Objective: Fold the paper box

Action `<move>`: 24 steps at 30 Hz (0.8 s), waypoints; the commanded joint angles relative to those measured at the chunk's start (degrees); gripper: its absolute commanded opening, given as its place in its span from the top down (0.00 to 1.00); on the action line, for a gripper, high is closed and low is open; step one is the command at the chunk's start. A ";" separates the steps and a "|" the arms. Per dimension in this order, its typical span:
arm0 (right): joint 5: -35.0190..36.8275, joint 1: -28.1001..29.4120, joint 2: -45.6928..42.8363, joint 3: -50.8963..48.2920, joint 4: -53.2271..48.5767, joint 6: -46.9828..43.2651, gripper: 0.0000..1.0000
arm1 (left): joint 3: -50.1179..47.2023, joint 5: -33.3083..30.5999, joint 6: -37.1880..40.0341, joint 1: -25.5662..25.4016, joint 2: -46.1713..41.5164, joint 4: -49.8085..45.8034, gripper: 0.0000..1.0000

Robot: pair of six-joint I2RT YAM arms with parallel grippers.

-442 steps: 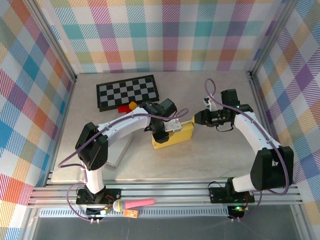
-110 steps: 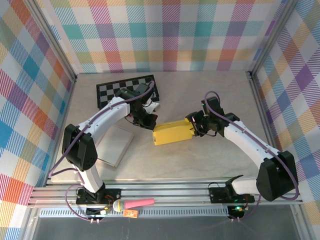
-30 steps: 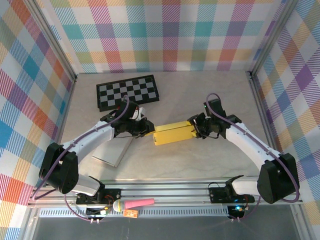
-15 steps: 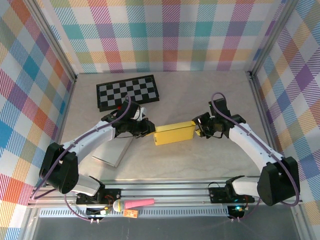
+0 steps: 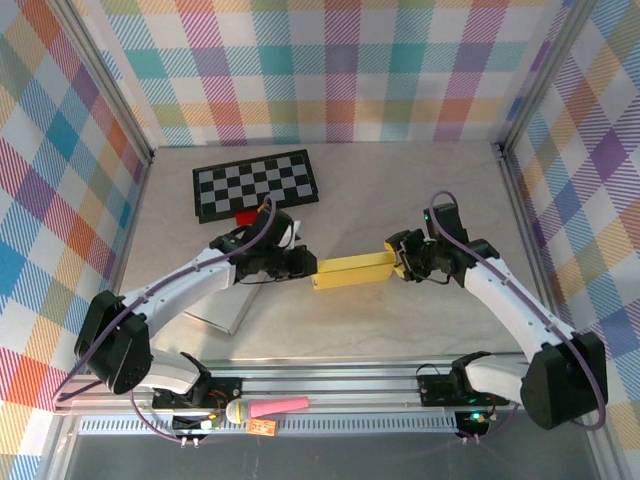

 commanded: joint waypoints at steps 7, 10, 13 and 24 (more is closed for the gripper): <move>-1.54 -0.27 -10.61 -12.94 10.33 6.68 0.21 | -7.40 -15.06 2.02 -9.04 -5.60 1.55 0.83; -4.93 -0.37 -10.13 -17.87 11.97 7.91 0.21 | -10.23 -16.17 1.18 -11.18 -5.06 4.88 0.83; -5.64 -0.37 -9.99 -19.15 9.86 5.21 0.23 | -11.87 -16.17 -0.34 -12.96 -2.69 7.66 0.83; -2.74 -2.42 -8.53 -9.73 -4.19 -10.27 0.25 | -9.56 -19.74 -2.03 -13.99 -4.42 5.08 0.71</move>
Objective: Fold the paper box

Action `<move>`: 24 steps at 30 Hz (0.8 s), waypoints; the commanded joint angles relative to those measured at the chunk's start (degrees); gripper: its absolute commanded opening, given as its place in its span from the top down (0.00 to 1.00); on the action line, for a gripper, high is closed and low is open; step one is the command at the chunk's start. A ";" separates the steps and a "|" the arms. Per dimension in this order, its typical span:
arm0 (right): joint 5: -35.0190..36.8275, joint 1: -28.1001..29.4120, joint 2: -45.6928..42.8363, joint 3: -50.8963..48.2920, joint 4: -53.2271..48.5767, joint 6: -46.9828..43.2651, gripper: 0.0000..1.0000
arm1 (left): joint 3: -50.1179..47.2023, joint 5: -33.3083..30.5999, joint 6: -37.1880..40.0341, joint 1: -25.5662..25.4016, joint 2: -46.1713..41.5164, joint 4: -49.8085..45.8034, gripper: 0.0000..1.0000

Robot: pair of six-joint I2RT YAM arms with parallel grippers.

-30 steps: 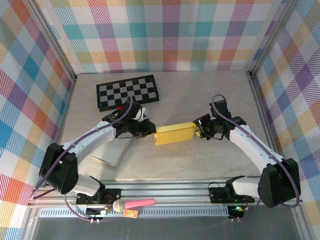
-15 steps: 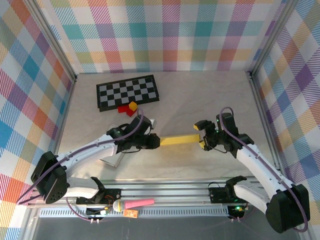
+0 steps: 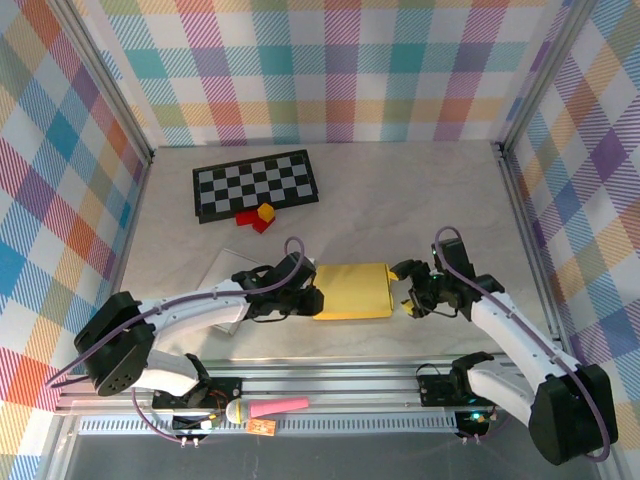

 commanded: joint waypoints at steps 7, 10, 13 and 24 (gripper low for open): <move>11.67 -0.85 -1.26 17.87 -14.80 -26.81 0.01 | 6.40 -12.25 0.17 7.39 -16.57 -10.15 0.22; 21.06 -0.84 -3.83 21.04 -17.01 -34.25 0.01 | 5.54 -12.67 0.90 16.87 -23.27 -10.62 0.00; 38.29 -0.92 -5.20 21.72 -20.29 -34.74 0.01 | 5.15 -13.07 4.02 25.50 -27.37 -11.28 0.00; 52.40 -2.69 -11.62 -3.90 17.71 -58.61 0.01 | 0.35 -38.99 15.85 33.20 -26.37 -12.50 0.00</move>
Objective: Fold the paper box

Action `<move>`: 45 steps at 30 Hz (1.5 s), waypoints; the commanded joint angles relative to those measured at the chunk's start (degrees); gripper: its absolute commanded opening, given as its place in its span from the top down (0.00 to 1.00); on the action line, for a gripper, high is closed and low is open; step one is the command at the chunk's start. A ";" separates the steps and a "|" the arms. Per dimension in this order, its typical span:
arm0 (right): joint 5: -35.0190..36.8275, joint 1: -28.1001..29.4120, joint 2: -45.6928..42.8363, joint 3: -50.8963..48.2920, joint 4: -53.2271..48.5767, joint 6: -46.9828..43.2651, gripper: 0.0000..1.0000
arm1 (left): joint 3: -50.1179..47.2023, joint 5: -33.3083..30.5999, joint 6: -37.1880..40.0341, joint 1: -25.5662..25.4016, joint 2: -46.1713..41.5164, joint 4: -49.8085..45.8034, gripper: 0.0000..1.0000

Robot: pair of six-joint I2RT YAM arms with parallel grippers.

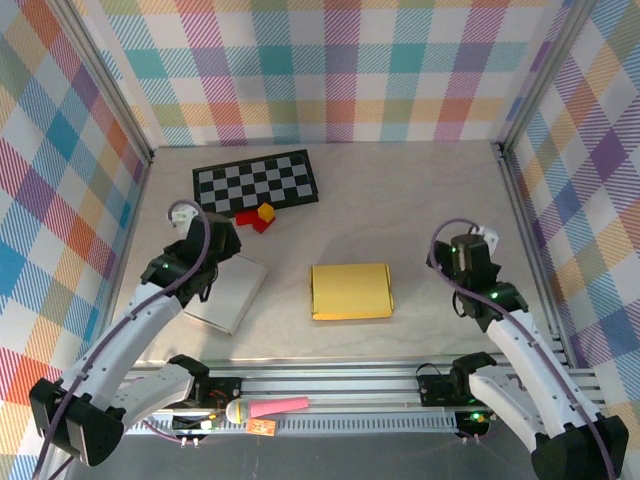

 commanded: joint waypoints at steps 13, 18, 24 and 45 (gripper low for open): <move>-12.10 -9.86 28.98 -6.95 44.07 -20.66 0.01 | -19.68 15.64 19.85 21.02 11.08 36.21 0.00; -19.07 -12.86 33.93 -7.34 57.46 -22.14 0.01 | -23.58 17.51 19.22 22.76 16.55 50.85 0.00; -26.87 -15.13 41.67 -8.74 69.29 -24.79 0.01 | -21.32 22.32 24.88 23.56 23.71 60.10 0.00; -22.44 -15.18 42.50 -12.31 76.47 -23.17 0.01 | -22.04 32.83 23.74 24.05 23.17 68.32 0.00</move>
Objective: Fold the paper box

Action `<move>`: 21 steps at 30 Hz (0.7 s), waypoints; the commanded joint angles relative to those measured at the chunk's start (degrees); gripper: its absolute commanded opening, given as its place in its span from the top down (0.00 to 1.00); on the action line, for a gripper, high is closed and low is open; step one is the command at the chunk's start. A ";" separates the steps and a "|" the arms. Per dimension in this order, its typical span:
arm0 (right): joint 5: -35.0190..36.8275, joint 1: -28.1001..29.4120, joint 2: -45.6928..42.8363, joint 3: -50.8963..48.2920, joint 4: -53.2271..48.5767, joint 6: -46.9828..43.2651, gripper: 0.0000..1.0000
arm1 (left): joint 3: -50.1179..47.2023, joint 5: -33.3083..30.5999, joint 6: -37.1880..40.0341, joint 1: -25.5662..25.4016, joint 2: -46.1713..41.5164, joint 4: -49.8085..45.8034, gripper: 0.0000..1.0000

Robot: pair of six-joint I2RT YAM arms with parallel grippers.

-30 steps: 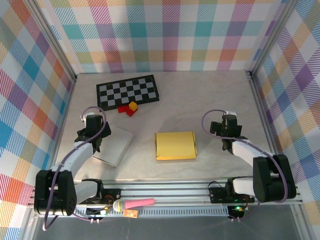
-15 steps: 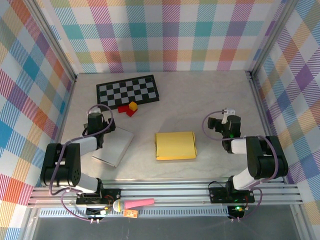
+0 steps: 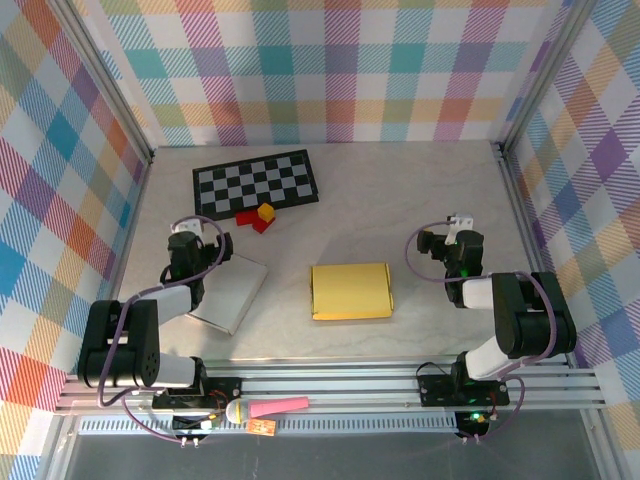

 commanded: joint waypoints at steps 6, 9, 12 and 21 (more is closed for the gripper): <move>-0.41 -0.29 0.04 0.63 1.45 -0.24 0.01 | -1.56 2.39 0.03 -1.57 7.42 16.11 0.00; -0.57 -0.28 0.12 0.85 1.09 -0.32 0.01 | -2.15 0.17 2.18 -3.87 11.94 21.70 0.00; -0.48 -0.20 0.11 0.72 1.27 -0.42 0.01 | -0.55 0.73 2.24 -3.98 11.59 17.79 0.00; -0.35 -0.11 0.29 0.97 0.97 -0.52 0.01 | -0.41 0.68 2.20 -3.98 11.55 17.20 0.00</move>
